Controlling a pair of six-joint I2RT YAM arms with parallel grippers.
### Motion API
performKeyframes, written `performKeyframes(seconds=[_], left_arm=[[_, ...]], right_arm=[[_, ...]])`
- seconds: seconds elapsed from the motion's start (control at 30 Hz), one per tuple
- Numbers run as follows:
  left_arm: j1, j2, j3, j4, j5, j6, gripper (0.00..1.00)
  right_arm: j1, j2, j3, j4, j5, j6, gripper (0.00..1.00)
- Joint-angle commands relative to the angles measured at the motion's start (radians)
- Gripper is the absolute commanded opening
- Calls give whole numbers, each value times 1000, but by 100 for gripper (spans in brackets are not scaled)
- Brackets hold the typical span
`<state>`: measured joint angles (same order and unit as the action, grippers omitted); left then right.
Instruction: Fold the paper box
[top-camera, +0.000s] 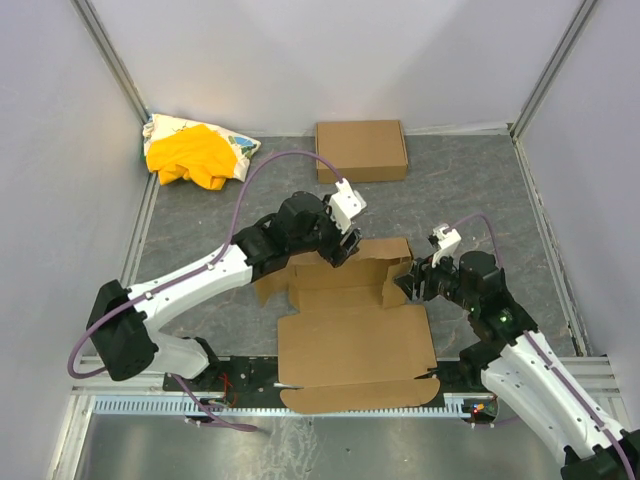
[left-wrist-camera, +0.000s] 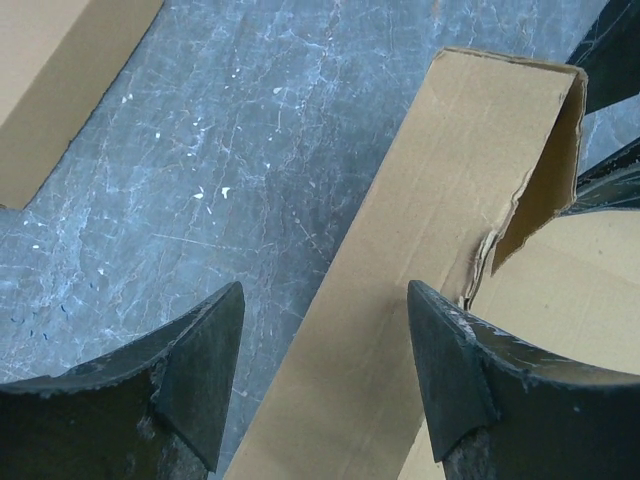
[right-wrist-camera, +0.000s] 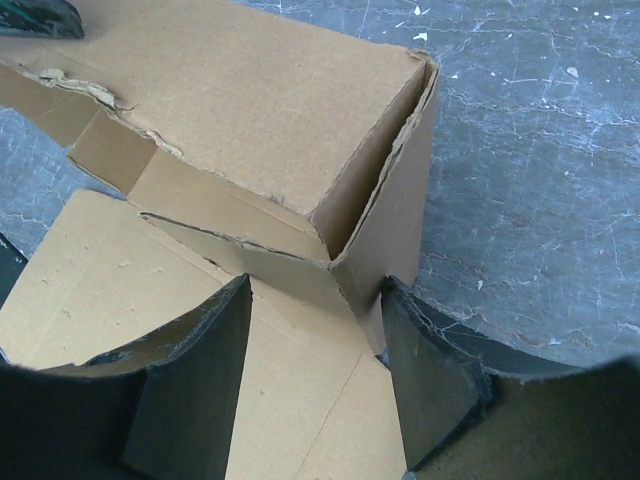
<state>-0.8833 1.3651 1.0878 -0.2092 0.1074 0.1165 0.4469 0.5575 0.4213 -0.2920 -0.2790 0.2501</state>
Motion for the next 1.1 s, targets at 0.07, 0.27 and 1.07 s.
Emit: performKeyframes(seconds=[0.07,0.27,1.07], left_arm=[[10,-5,57,17,1,-46,74],[15,18,48,13,30,-46,72],[18,48,42,-9,57,-49,70]], right_arm=[[1,22,12,71,7,15,62],[4,55,2,155,19,45,55],[43,105,-48,269,26,119,49]])
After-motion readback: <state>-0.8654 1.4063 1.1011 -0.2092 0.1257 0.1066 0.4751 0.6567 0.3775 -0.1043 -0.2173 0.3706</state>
